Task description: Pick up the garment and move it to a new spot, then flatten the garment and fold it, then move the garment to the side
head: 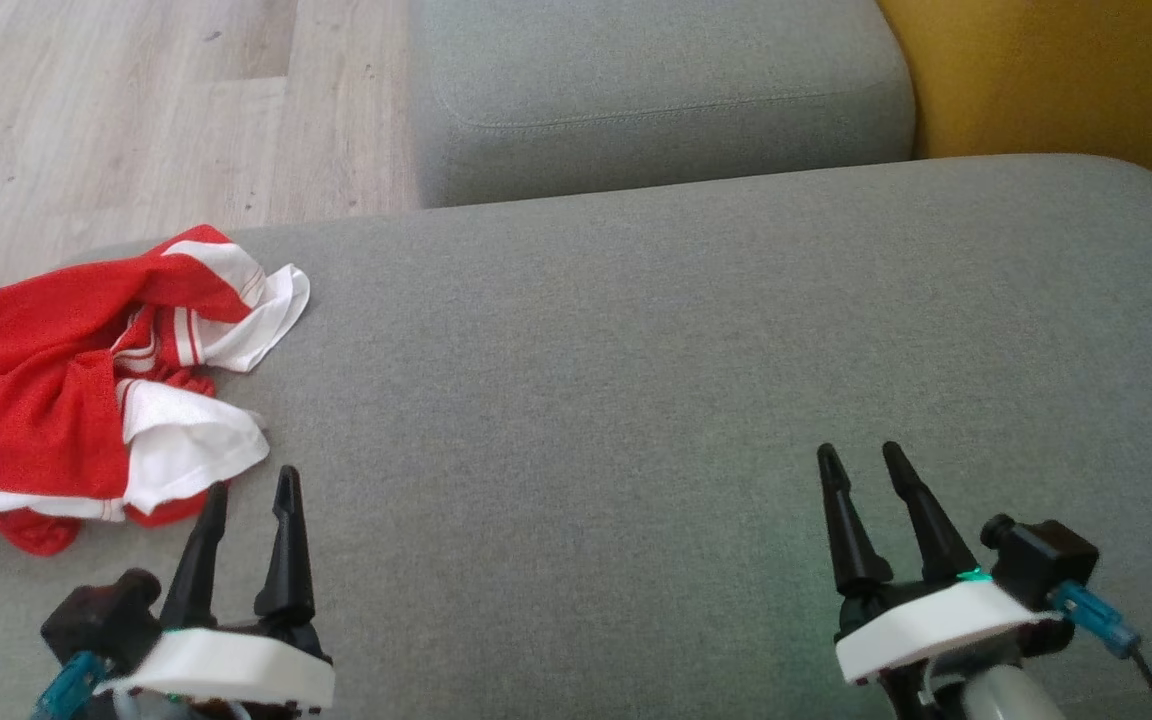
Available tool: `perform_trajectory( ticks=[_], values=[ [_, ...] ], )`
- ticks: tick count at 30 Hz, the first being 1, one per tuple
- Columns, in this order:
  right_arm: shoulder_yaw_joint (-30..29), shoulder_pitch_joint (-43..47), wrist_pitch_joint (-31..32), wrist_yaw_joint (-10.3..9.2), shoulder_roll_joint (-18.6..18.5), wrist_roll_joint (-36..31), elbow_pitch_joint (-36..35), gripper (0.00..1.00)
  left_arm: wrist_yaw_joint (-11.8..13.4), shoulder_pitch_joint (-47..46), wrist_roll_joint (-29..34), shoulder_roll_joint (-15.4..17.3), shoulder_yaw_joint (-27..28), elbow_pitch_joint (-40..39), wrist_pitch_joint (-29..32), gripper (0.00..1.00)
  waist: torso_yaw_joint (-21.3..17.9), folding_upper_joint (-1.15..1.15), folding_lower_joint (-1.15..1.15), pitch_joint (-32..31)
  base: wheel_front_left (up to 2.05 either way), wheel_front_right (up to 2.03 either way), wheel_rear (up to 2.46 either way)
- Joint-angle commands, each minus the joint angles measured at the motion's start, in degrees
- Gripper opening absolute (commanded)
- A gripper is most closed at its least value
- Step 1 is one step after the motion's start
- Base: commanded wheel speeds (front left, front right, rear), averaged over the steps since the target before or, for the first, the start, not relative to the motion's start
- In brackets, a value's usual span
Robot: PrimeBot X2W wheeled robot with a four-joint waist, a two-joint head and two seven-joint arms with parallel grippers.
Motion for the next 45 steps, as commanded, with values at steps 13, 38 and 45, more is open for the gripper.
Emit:
perform_trajectory(
  ticks=[13, 38, 45],
  values=[
    [3.34, -2.16, -3.05, 0.40, -0.32, -10.56, -2.97, 1.00, 0.15, -1.55, 10.47, 0.87, 1.88, -3.70, -2.93, 1.00, -0.05, 0.00, 0.00, -0.50, 0.00, 0.00, 0.00],
    [3.65, -1.89, -5.37, 0.45, -0.37, -20.14, -2.67, 1.00, -3.68, -0.84, 16.66, 0.94, 3.08, 0.15, -5.23, 1.00, 0.12, 0.00, 0.00, -0.75, 0.00, 0.00, 0.00],
    [3.35, -1.71, -5.37, 0.45, -0.37, -20.23, -2.39, 1.00, -3.87, -0.97, 16.34, 0.94, 3.23, 0.59, -5.23, 1.00, 0.23, 0.00, 0.00, -0.72, 0.00, 0.00, 0.00]
  ],
)
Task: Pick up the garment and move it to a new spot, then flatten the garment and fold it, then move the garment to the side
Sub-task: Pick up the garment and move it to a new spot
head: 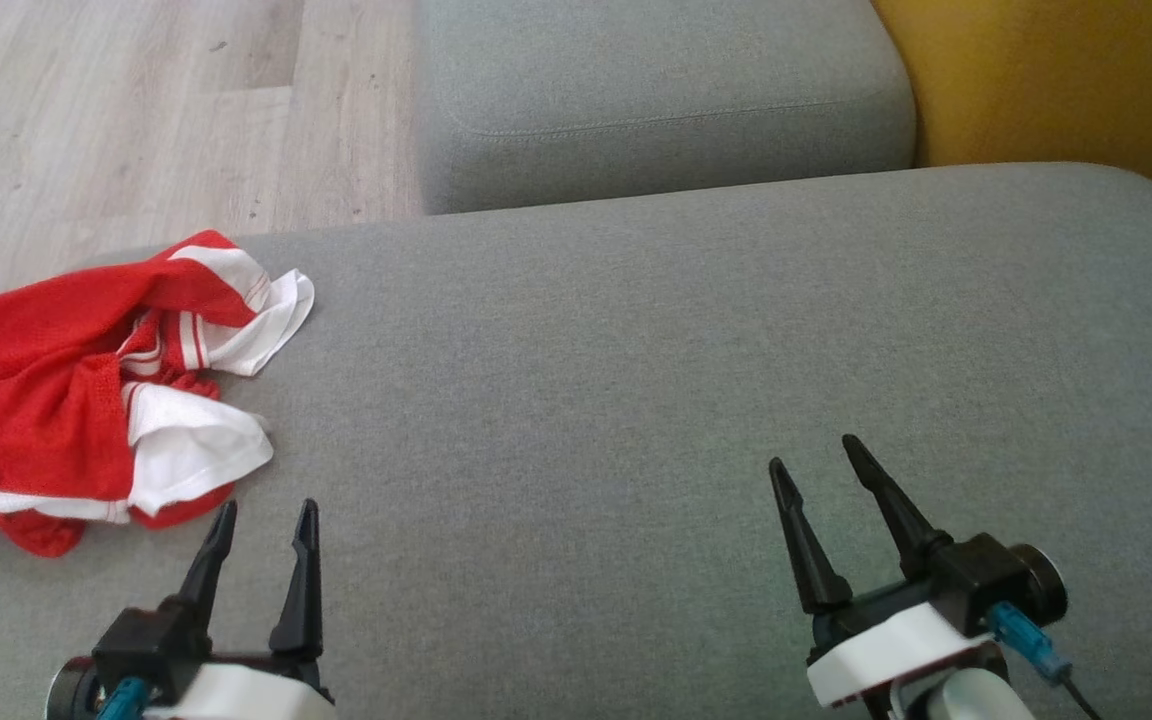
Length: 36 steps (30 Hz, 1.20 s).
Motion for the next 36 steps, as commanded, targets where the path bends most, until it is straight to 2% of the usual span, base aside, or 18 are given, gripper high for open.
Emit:
perform_trajectory(
  ticks=[1, 23, 28, 36],
  values=[
    [0.90, -1.71, -0.62, 0.44, -0.35, -0.22, -1.58, 1.00, 0.00, -2.49, -0.54, 0.62, 1.89, -1.81, -0.70, 1.00, 0.03, 0.00, 0.00, -0.02, 0.00, 0.00, 0.00],
    [0.67, -1.13, -0.62, 0.44, -0.35, 0.47, -0.71, 1.00, 0.90, -2.10, -1.22, 0.62, 2.72, -1.68, -0.70, 1.00, 0.98, 0.00, 0.00, -0.54, 0.00, 0.00, 0.00],
    [0.75, -0.85, -0.62, 0.44, -0.35, 0.58, -0.82, 1.00, 1.17, -2.09, -1.42, 0.62, 3.09, -1.62, -0.70, 1.00, 2.15, 0.00, 0.00, -0.72, 0.00, 0.00, 0.00],
    [1.09, 0.20, -0.62, 0.44, -0.35, 0.96, -0.55, 1.00, 1.61, -1.22, -1.35, 0.62, 3.82, -1.57, -0.70, 1.00, 7.59, 0.00, 0.00, -1.32, 0.00, 0.00, 0.00]
  ],
)
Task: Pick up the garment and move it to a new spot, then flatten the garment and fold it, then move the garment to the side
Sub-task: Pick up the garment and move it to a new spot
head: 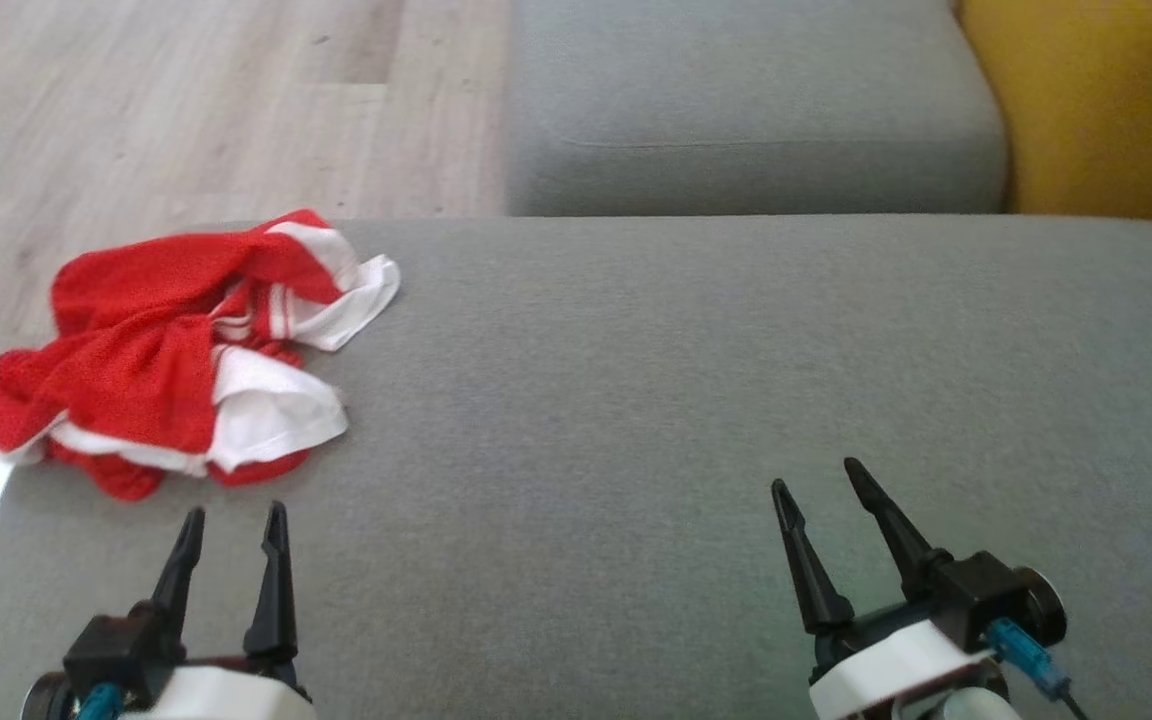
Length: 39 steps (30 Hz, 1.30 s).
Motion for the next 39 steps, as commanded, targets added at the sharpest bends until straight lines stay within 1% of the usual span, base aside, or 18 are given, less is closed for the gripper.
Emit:
perform_trajectory(
  ticks=[1, 13, 18, 22, 29, 32, 35, 36, 39],
  values=[
    [1.25, -1.10, -0.62, 0.44, -0.35, 0.30, -1.60, 1.00, 0.31, -1.21, -0.34, 0.57, 1.92, -1.80, -0.70, 1.00, 2.10, 0.00, 0.00, -0.26, 0.00, 0.00, 0.00],
    [1.17, -0.51, -0.62, 0.44, -0.35, 1.11, -1.63, 1.00, 0.65, -0.04, 0.29, 0.57, 3.75, -2.84, -0.70, 1.00, 11.17, 0.00, 0.00, -0.42, 0.00, 0.00, 0.00],
    [0.71, -0.01, -0.62, 0.44, -0.35, 1.09, -1.70, 1.00, 0.33, 0.19, 0.63, 0.57, 4.94, -3.12, -0.70, 1.00, 14.29, 0.00, 0.00, -0.36, 0.00, 0.00, 0.00],
    [0.42, 0.01, -0.62, 0.44, -0.35, 0.89, -1.69, 1.00, -0.06, 0.18, 0.98, 0.57, 5.35, -3.36, -0.70, 1.00, 16.03, 0.00, 0.00, 0.06, 0.00, 0.00, 0.00],
    [0.49, -0.60, -0.62, 0.44, -0.35, 0.15, -1.80, 1.00, -0.41, -0.75, 1.18, 0.57, 5.28, -3.77, -0.70, 1.00, 17.12, 0.00, 0.00, 1.85, 0.00, 0.00, 0.00],
    [0.01, -1.02, -0.62, 0.44, -0.35, -0.55, -1.95, 1.00, -0.75, -3.10, 0.59, 0.57, 5.55, -4.76, -0.70, 1.00, 17.12, 0.00, 0.00, 3.94, 0.00, 0.00, 0.00],
    [-0.95, -2.23, -0.62, 0.44, -0.35, -2.24, -2.55, 1.00, -1.15, -6.87, 1.22, 0.57, 5.77, -6.81, -0.70, 1.00, 16.99, 0.00, 0.00, 7.29, 0.00, 0.00, 0.00],
    [-0.95, -2.23, -0.62, 0.44, -0.35, -2.24, -2.55, 1.00, -1.15, -6.87, 1.22, 0.57, 5.77, -6.81, -0.70, 1.00, 16.99, 0.00, 0.00, 7.29, 0.00, 0.00, 0.00],
    [-2.07, -3.76, -0.62, 0.44, -0.57, -4.46, -2.83, 1.00, -1.41, -12.18, -1.98, 0.57, 5.64, -8.79, -0.70, 1.00, 17.03, 0.00, 0.00, 10.83, 0.00, 0.00, 0.00]
  ],
)
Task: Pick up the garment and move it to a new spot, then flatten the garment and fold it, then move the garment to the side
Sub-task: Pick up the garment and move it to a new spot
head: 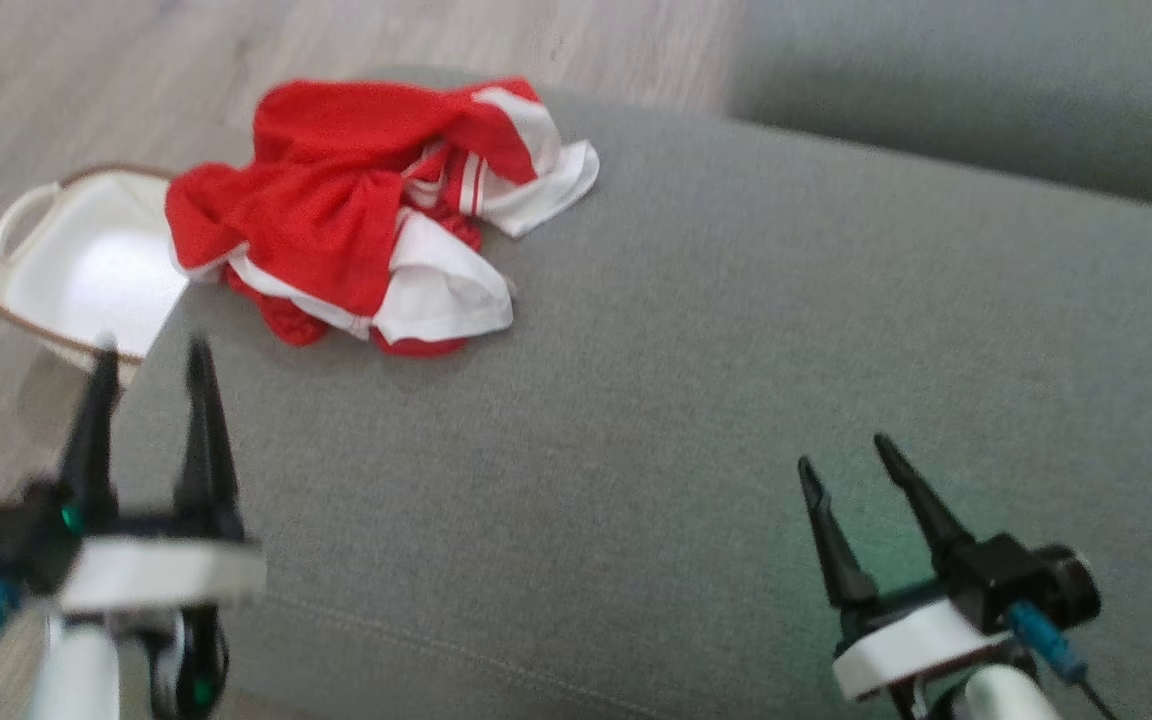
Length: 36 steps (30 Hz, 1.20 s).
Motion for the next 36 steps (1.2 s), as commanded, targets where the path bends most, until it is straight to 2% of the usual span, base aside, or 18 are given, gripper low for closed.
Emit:
perform_trajectory(
  ticks=[1, 4, 7, 11, 18, 24, 29, 32, 33, 34, 35, 36],
  values=[
    [0.89, -3.60, -0.62, 0.44, -0.91, -0.52, -2.18, 1.00, -0.12, -4.53, -0.36, 0.46, 1.50, -2.75, -0.69, 1.00, 0.08, 0.00, 0.00, 3.69, 0.00, 0.00, 0.00],
    [0.04, -5.46, -0.62, 0.44, -2.60, -1.42, -2.74, 1.00, -0.34, -12.13, -1.84, 0.77, 1.01, -3.57, -0.69, 1.00, 0.52, 0.00, 0.00, 7.52, 0.00, 0.00, 0.00],
    [-0.77, -7.16, -0.62, 0.44, -4.28, -1.92, -3.45, 1.00, -0.45, -20.71, -2.47, 2.91, 1.43, 0.20, -0.69, 1.00, 0.90, 0.00, 0.00, 11.12, 0.00, 0.00, 0.00],
    [-0.99, -9.30, -0.62, 0.44, -6.48, -2.32, -4.21, 1.00, -0.49, -32.58, -1.61, 7.42, 0.83, 13.02, 2.79, 1.00, 0.82, 0.00, 0.00, 15.02, 0.00, 0.00, 0.00],
    [-1.77, -12.72, -0.62, 0.44, -10.39, -2.91, -5.97, 1.00, -0.58, -50.83, -5.61, 12.36, -3.57, 38.03, 18.07, 1.00, -0.45, 0.00, 0.00, 21.09, 0.00, 0.00, 0.00],
    [-2.99, -13.70, -0.62, 0.44, -12.59, -2.66, -7.34, 1.00, -0.59, -57.41, -12.01, 14.27, -8.45, 51.72, 23.89, 1.00, -1.94, 0.00, 0.00, 24.18, 0.00, 0.00, 0.00],
    [-3.69, -13.55, -0.62, 0.44, -13.27, -2.41, -8.27, 1.00, -0.60, -58.92, -14.35, 15.35, -10.96, 58.19, 22.18, 1.00, -2.50, 0.00, 0.00, 25.41, 0.00, 0.00, 0.00],
    [-3.75, -13.67, -0.62, 0.44, -13.48, -2.45, -8.60, 1.00, -0.60, -59.55, -14.39, 16.21, -11.99, 61.07, 19.19, 1.00, -2.77, 0.00, 0.00, 25.69, 0.00, 0.00, 0.00],
    [-3.78, -13.72, -0.62, 0.44, -13.51, -2.48, -8.69, 1.00, -0.60, -59.76, -14.49, 16.32, -12.27, 61.75, 17.81, 0.78, -2.82, 0.00, 0.00, 25.75, 0.00, 0.00, 0.00],
    [-3.84, -13.75, -0.62, 0.44, -13.54, -2.53, -8.78, 1.00, -0.60, -59.97, -14.67, 16.38, -12.39, 62.33, 16.24, 0.27, -2.82, 0.00, 0.00, 25.77, 0.00, 0.00, 0.00],
    [-3.90, -13.76, -0.62, 0.44, -13.53, -2.58, -8.83, 1.00, -0.60, -60.13, -14.83, 16.31, -12.72, 62.84, 14.89, 0.00, -2.80, 0.00, 0.00, 25.75, 0.00, 0.00, 0.00],
    [-4.00, -13.71, -0.62, 0.44, -13.50, -2.62, -8.85, 1.00, -0.60, -60.26, -15.01, 16.27, -13.11, 63.27, 13.54, 0.00, -2.71, 0.00, 0.00, 25.65, 0.00, 0.00, 0.00]
  ],
)
